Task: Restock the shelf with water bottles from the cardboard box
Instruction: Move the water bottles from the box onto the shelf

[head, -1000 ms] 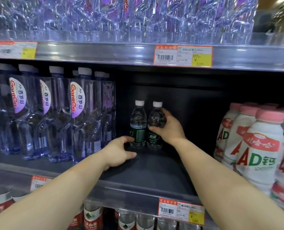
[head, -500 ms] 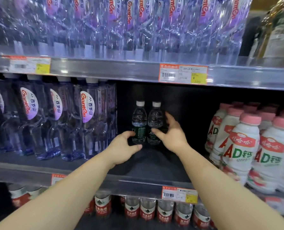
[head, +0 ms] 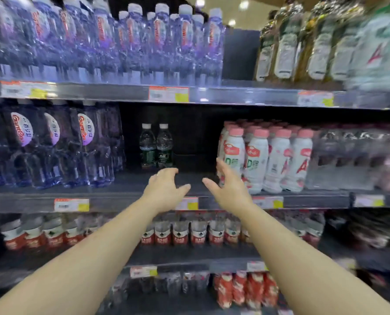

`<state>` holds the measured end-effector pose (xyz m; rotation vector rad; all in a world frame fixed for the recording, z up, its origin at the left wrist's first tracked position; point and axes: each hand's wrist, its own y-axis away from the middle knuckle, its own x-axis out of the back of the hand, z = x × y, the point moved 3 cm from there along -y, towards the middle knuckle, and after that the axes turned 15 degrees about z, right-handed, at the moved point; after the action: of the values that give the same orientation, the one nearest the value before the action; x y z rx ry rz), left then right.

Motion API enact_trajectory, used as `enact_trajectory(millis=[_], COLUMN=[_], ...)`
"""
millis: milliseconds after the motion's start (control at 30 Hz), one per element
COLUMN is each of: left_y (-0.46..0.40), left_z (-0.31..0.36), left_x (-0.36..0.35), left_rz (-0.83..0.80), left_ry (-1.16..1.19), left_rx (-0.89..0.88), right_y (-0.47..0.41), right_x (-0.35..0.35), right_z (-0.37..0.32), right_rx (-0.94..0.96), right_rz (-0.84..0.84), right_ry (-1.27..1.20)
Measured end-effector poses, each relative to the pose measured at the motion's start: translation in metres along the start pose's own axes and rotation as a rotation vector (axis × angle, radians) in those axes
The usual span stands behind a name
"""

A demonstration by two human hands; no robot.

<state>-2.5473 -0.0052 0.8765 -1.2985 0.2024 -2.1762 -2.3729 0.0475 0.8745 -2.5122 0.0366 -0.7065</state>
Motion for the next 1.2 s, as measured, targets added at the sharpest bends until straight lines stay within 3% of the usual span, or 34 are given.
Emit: enact_trajectory(millis=[267, 500, 800, 1000, 1200], left_y=[0.145, 0.237, 0.289, 0.273, 0.265], left_z=[0.251, 0.445, 0.646, 0.772, 0.842], left_x=[-0.107, -0.209, -0.36, -0.462, -0.554], left_rz=[-0.124, -0.216, -0.253, -0.324, -0.366], left_ry=[-0.055, -0.043, 0.026, 0.085, 0.038], left_rx=[-0.426, -0.755, -1.037, -1.077, -1.093], right_y=[0.111, 0.197, 0.212, 0.175, 0.154], right_x=[0.288, 0.487, 0.649, 0.757, 0.834], right_z=[0.135, 0.244, 0.388, 0.492, 0.597], right_rx=[-0.14, -0.422, -0.609, -0.747, -0.827], right_rz=[0.201, 0.362, 0.525, 0.599, 0.601], right_ry=[0.453, 0.614, 0.844, 0.965, 0.968])
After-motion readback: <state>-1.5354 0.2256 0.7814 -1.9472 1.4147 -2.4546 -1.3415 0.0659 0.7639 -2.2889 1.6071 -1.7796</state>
